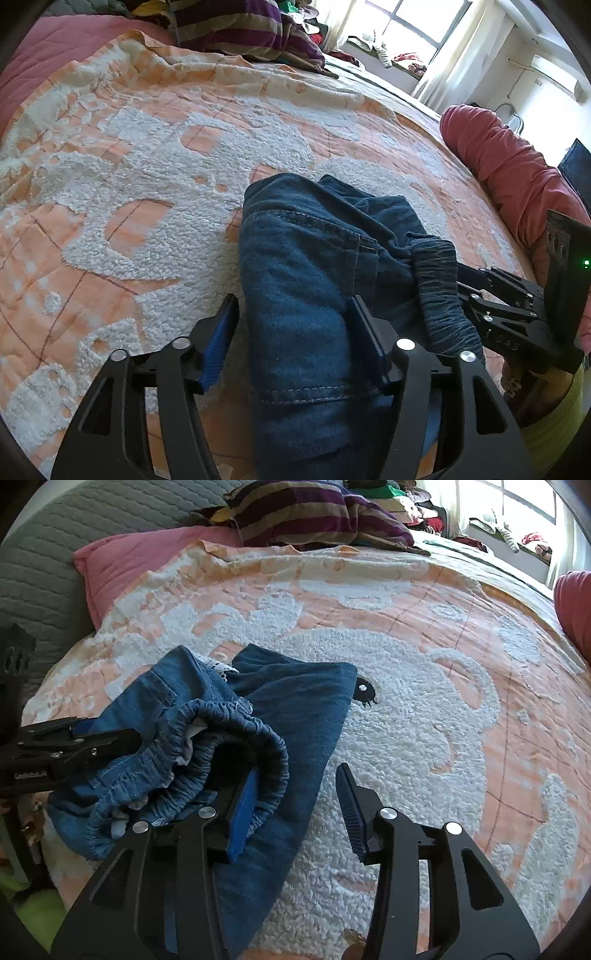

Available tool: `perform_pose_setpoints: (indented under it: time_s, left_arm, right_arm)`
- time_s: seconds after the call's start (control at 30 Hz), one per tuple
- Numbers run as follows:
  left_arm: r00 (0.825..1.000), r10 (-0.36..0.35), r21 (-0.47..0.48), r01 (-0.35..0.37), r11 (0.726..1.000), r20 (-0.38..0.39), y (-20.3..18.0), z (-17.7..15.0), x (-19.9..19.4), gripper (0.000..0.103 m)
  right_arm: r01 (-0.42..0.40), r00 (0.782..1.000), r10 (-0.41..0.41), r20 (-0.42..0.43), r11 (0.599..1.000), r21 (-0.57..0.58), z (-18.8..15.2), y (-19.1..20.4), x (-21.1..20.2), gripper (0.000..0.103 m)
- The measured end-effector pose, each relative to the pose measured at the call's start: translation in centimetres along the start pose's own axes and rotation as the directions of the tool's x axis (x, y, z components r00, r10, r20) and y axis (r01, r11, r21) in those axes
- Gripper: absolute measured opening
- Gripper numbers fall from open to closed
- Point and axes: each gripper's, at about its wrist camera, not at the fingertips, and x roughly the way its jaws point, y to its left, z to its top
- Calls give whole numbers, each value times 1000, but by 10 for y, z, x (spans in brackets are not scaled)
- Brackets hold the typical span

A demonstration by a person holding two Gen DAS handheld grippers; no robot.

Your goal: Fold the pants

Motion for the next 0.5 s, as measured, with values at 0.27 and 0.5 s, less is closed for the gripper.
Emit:
perform_pose_setpoints:
  time_s: [0.27, 0.5]
  left_arm:
    - [1000, 4, 4, -4, 1000, 27, -4, -3, -18, 81]
    - [997, 26, 35, -29, 999, 76, -14, -8, -47, 98]
  right_arm:
    - [14, 997, -15, 74, 1000, 22, 0, 0, -30, 71]
    - [14, 988, -22, 153, 999, 48, -4, -2, -64, 92]
